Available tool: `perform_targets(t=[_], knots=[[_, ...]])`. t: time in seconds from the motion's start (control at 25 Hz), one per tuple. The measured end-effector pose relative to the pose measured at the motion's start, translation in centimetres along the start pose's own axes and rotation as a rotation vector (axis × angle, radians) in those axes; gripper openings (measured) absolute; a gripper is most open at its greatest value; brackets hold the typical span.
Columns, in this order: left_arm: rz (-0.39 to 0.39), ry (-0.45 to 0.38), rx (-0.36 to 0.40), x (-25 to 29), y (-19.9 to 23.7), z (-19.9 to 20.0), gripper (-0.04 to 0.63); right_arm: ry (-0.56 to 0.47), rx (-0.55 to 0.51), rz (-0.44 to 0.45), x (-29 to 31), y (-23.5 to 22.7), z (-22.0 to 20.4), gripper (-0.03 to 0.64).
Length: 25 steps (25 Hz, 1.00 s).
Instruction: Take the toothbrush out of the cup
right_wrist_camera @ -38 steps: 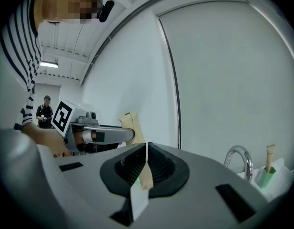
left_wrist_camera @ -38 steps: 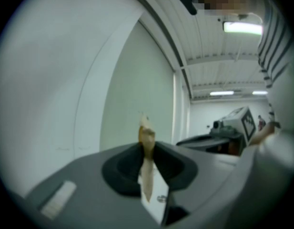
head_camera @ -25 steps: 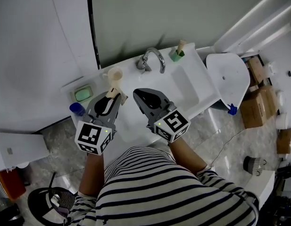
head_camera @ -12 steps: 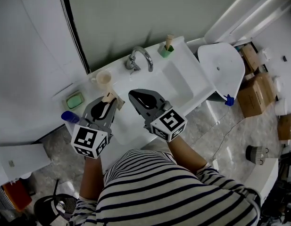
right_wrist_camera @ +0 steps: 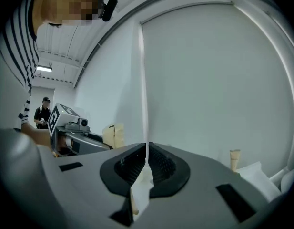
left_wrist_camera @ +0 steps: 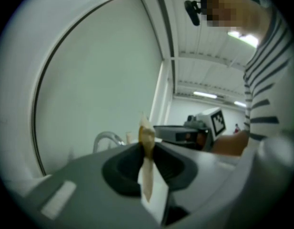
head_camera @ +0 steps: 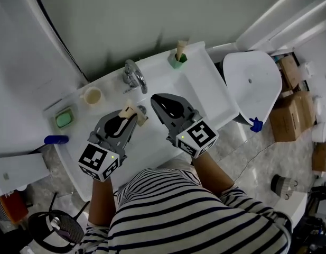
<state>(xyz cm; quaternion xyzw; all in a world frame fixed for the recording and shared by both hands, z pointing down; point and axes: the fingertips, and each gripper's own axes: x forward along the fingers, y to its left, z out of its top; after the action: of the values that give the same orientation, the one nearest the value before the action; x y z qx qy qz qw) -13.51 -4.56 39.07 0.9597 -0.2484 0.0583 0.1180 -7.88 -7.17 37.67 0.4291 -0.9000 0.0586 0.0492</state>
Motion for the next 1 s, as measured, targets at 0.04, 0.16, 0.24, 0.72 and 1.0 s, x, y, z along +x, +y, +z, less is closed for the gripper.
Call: perform_targets(t=[0.04, 0.16, 0.24, 0.72, 1.0], knots=[[0.006, 0.007, -0.001, 1.7, -0.4, 0.1, 0.071, 0.002, 0.005, 0.006, -0.6, -1.6, -0.2, 0.009], [0.028, 0.025, -0.003, 6.7, -1.8, 0.2, 0.071, 0.002, 0.025, 0.022, -2.7, -6.3, -0.7, 0.008], [0.049, 0.033, -0.007, 9.7, -2.5, 0.2, 0.071, 0.003, 0.037, 0.034, -4.2, -9.3, -1.1, 0.008], [0.144, 0.062, 0.000, 21.8, -7.9, 1.6, 0.071, -0.010, 0.057, 0.086, -12.4, -21.7, -0.8, 0.009], [0.206, 0.066, 0.004, 24.0, -8.5, 2.7, 0.071, -0.019, 0.040, 0.134, -13.3, -24.7, 0.2, 0.009]])
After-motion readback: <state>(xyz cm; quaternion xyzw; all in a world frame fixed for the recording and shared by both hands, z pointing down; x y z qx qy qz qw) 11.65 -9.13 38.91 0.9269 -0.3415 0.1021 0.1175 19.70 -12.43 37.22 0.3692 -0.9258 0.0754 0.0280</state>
